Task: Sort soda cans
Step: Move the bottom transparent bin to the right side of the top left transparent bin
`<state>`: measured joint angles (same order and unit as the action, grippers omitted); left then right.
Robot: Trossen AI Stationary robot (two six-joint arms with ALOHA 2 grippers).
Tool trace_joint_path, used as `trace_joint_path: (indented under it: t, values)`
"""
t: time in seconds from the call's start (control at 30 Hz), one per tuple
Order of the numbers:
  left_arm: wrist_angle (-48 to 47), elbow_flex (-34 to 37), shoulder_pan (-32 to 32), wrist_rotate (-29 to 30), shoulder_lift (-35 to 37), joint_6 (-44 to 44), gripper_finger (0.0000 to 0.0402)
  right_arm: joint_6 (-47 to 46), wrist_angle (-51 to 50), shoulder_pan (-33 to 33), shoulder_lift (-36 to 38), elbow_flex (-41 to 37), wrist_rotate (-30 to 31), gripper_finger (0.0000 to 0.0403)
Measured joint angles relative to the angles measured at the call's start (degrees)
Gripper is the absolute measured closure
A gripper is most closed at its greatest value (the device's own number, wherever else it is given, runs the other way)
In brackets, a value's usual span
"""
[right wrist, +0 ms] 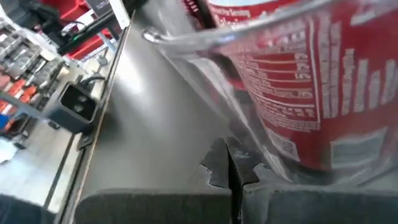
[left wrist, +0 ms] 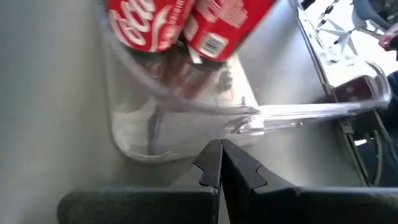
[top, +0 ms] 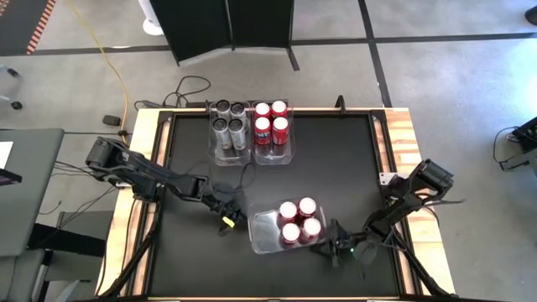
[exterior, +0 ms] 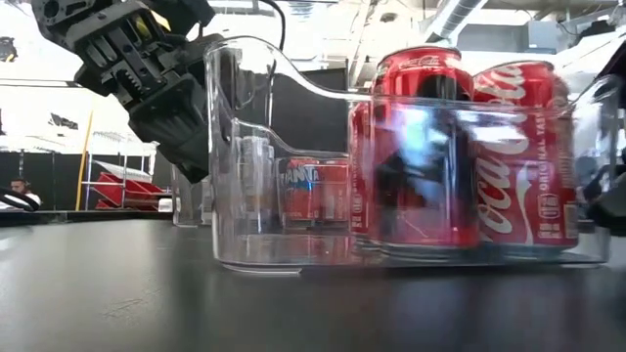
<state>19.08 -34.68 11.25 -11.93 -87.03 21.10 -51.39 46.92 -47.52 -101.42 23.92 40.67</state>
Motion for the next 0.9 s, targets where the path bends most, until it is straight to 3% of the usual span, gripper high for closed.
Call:
trace_joint_path:
  t: [0.4,0.77,0.9]
  values:
    - [6.0,-0.2,4.6,9.5,0.0,3.2,0.0401,-4.1,-0.4,1.0,8.4,-12.6,4.2,0.0403]
    - [9.0,-0.7,8.5,22.2,-0.1,5.0,0.0401,-1.2,-1.0,5.0,17.4,-21.6,4.2,0.0403]
    - [8.8,-2.6,9.5,24.2,-1.4,5.2,0.0402,-0.8,-1.9,6.4,19.6,-23.0,4.7,0.0403]
